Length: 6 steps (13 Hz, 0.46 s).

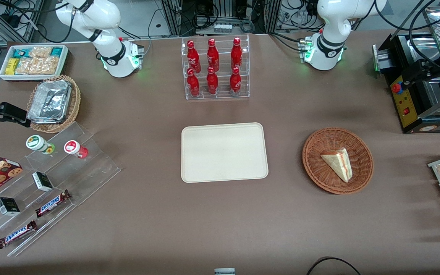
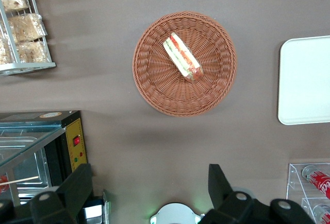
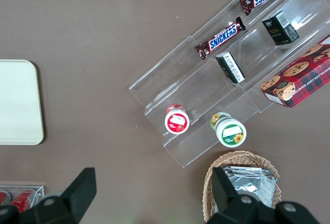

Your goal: Place sandwich from basket to tray

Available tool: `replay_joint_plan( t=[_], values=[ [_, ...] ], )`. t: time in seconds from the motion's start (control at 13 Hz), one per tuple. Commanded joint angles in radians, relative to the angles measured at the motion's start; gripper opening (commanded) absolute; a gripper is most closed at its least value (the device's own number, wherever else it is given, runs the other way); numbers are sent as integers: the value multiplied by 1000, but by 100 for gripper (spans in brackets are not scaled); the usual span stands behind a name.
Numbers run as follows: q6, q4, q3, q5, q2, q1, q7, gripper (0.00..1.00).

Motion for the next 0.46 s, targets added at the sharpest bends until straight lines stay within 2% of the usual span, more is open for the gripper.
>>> replay_joint_plan(
  t=[0.0, 0.38],
  values=[
    [14, 11, 5, -8, 8, -13, 3, 100],
    [14, 69, 5, -12, 88, -13, -12, 100]
  ],
)
